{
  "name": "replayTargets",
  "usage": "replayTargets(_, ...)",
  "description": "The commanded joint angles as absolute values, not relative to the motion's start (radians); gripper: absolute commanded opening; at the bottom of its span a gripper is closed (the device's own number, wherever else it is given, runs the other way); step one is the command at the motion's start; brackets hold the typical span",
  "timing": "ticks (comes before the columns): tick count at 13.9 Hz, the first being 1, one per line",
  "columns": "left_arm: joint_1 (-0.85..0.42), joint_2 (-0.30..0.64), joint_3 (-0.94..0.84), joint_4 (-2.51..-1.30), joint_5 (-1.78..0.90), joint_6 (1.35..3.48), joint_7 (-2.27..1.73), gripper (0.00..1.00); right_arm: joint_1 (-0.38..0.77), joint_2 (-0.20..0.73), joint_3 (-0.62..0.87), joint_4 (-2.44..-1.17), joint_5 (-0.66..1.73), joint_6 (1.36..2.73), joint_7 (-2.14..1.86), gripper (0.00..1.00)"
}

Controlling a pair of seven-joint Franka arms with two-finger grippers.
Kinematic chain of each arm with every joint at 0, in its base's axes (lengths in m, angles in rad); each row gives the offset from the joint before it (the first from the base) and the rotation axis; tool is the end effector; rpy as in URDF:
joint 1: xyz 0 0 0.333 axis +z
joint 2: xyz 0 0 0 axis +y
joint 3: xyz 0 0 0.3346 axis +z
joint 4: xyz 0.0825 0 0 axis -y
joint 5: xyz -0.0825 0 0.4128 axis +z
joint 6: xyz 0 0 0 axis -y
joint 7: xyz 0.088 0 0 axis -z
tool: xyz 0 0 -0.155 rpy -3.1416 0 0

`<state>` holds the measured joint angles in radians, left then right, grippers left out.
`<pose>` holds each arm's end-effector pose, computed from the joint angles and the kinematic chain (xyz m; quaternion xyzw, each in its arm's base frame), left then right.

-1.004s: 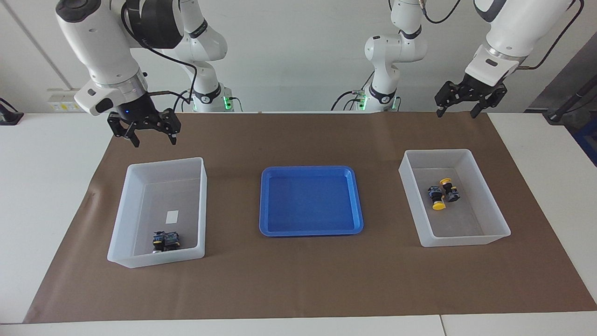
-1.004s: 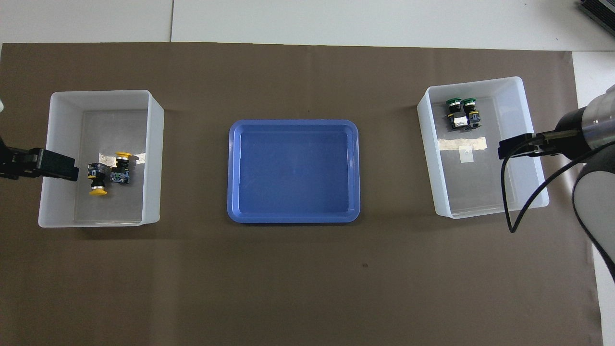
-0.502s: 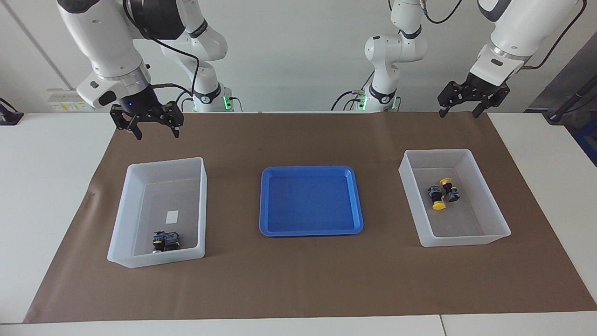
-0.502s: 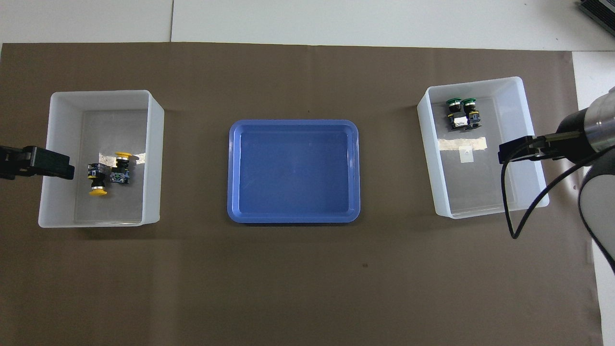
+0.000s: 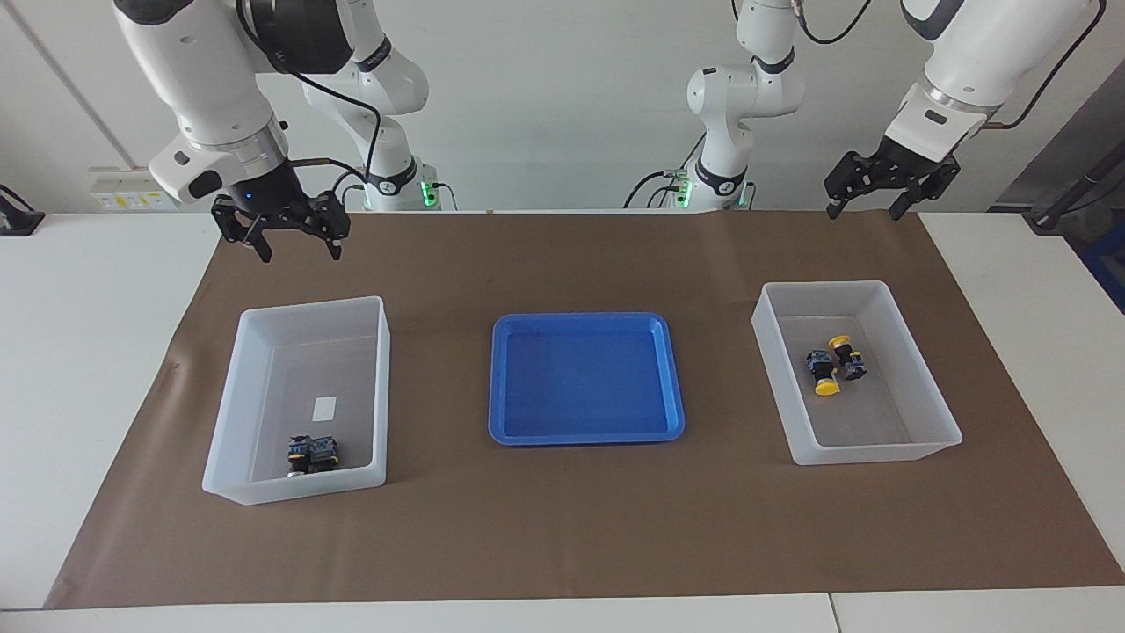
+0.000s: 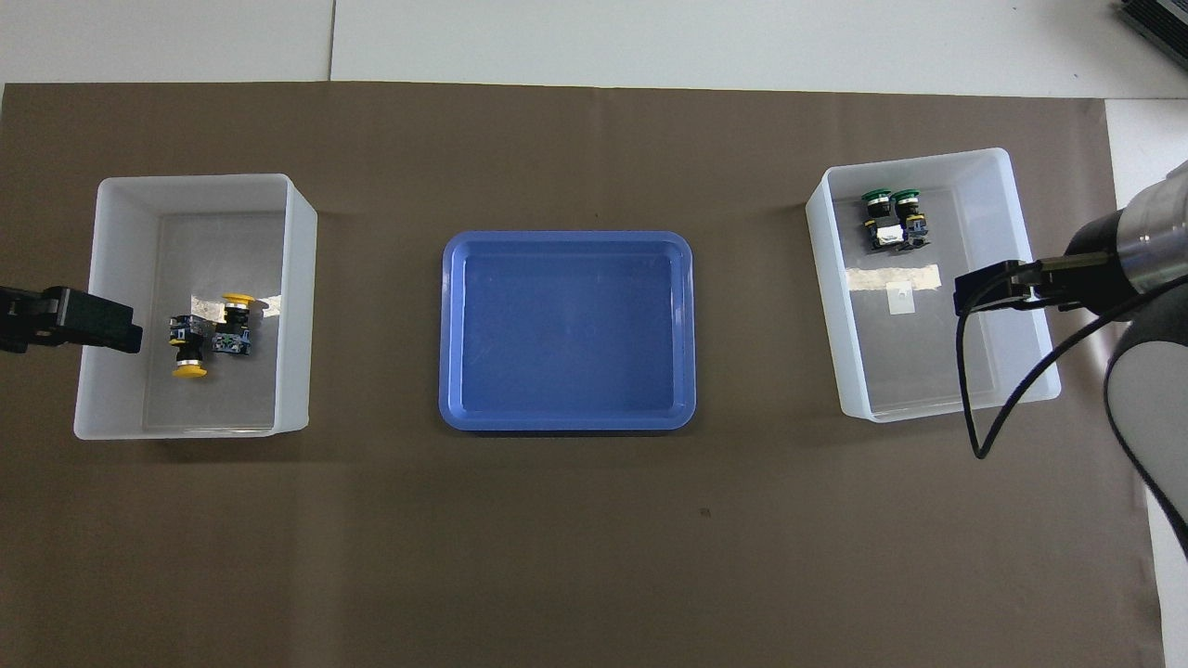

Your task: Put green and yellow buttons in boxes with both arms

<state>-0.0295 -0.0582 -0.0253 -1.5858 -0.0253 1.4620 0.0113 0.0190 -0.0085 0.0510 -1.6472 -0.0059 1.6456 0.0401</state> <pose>0.5483 -0.0346 0.6117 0.9988 -0.0339 -0.0331 0.0112 0.5848 0.0402 0.5682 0.9999 0.0152 0.0036 0.0030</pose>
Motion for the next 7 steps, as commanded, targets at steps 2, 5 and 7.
replayTargets(2, -0.026, 0.026, -0.034, -1.465, -0.005, 1.402, 0.011, 1.00, 0.020, -0.008, 0.061, -1.644, -0.018, 1.634, 0.071, 1.00)
replayTargets(5, -0.034, -0.006, -0.034, -1.538, -0.009, 1.466, 0.025, 1.00, 0.021, -0.011, 0.061, -1.647, -0.018, 1.635, 0.071, 1.00)
replayTargets(7, -0.032, -0.023, -0.034, -1.565, -0.009, 1.465, 0.029, 1.00, 0.021, -0.011, 0.061, -1.649, -0.018, 1.635, 0.071, 1.00)
